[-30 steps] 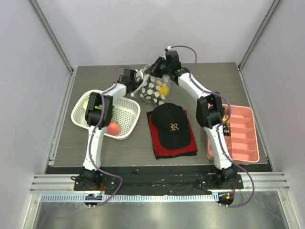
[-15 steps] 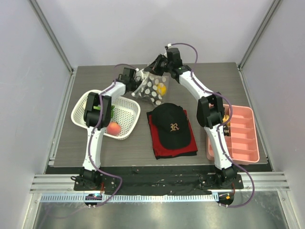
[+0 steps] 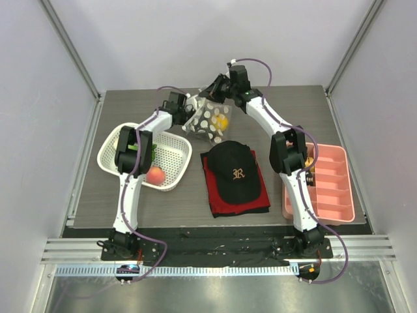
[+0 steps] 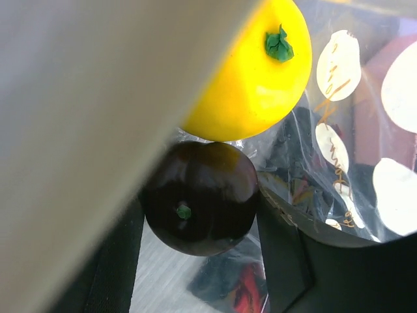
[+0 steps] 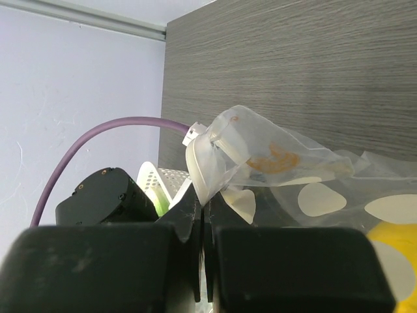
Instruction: Open the zip-top bag and remove the fake food
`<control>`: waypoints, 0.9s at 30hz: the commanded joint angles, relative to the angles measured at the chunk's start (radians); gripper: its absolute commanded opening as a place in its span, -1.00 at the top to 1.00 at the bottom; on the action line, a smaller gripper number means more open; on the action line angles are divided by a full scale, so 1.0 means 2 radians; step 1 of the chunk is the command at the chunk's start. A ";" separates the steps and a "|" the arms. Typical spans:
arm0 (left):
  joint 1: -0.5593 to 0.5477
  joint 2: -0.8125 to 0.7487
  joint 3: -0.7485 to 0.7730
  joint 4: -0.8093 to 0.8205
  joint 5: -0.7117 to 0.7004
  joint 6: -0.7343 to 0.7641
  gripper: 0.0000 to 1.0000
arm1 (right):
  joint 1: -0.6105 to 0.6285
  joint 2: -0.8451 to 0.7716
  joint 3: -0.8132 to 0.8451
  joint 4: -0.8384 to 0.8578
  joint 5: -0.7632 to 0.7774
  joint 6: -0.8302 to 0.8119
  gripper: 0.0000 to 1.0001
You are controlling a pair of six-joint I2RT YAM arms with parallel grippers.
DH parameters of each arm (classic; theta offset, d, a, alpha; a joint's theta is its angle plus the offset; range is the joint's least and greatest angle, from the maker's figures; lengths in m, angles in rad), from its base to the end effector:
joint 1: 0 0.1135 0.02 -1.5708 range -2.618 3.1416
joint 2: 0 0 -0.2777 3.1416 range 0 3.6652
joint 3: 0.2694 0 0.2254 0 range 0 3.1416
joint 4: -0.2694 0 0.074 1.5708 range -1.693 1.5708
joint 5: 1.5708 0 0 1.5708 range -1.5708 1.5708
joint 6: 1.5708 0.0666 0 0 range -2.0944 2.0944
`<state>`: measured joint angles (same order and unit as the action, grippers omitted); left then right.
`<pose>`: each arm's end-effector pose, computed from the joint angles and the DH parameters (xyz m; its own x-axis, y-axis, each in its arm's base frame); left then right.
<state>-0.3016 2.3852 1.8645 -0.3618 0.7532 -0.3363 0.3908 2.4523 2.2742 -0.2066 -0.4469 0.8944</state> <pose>0.4812 -0.1974 0.1534 -0.9046 0.0293 -0.4253 0.3528 0.6114 -0.7083 0.5281 0.2487 0.2604 -0.7739 0.4417 -0.4538 -0.1763 0.5379 0.8244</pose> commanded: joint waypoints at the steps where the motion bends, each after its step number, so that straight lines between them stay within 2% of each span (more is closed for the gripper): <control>1: -0.003 -0.003 -0.008 -0.004 -0.072 -0.001 0.06 | -0.004 -0.021 0.005 0.022 0.013 -0.010 0.97; 2: -0.003 -0.005 -0.009 -0.001 -0.081 -0.004 0.17 | -0.004 -0.022 0.003 0.022 0.012 -0.015 0.97; 3: -0.003 -0.008 -0.007 0.001 -0.081 -0.008 0.37 | -0.004 -0.024 0.003 0.022 0.007 -0.019 0.97; 5: 0.000 -0.018 -0.004 0.007 -0.078 -0.019 0.57 | -0.005 -0.030 -0.006 0.023 0.000 -0.041 0.97; 7: 0.004 -0.036 -0.005 0.014 -0.087 -0.035 0.97 | -0.007 -0.042 -0.019 0.014 -0.007 -0.058 0.97; 10: 0.007 -0.079 -0.032 0.045 -0.111 -0.045 1.00 | -0.011 -0.059 -0.020 -0.038 0.027 -0.081 0.97; 11: 0.007 -0.093 -0.063 0.084 -0.118 -0.048 1.00 | -0.011 -0.073 -0.023 -0.045 0.034 -0.084 0.97; 14: 0.006 -0.124 -0.104 0.126 -0.131 -0.050 1.00 | -0.013 -0.108 -0.044 -0.057 0.060 -0.078 0.97; 17: 0.000 -0.138 -0.115 0.132 -0.140 -0.050 1.00 | -0.010 -0.122 -0.045 -0.070 0.086 -0.079 0.97; 21: -0.013 -0.169 -0.144 0.156 -0.218 -0.063 1.00 | -0.001 -0.119 -0.015 -0.106 0.098 -0.121 0.97; 23: -0.013 -0.165 -0.117 0.140 -0.251 -0.102 1.00 | 0.003 -0.121 -0.010 -0.113 0.086 -0.140 0.97; 24: -0.013 -0.147 -0.093 0.085 -0.258 -0.135 1.00 | 0.009 -0.122 -0.009 -0.113 0.080 -0.151 0.97; 27: -0.012 -0.101 -0.001 0.015 -0.271 -0.204 1.00 | 0.016 -0.124 -0.011 -0.116 0.057 -0.193 0.97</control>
<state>-0.3401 2.1174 1.6756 -0.1917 0.3252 -0.5434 0.4080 2.2662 2.2169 -0.4229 -0.3157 0.6445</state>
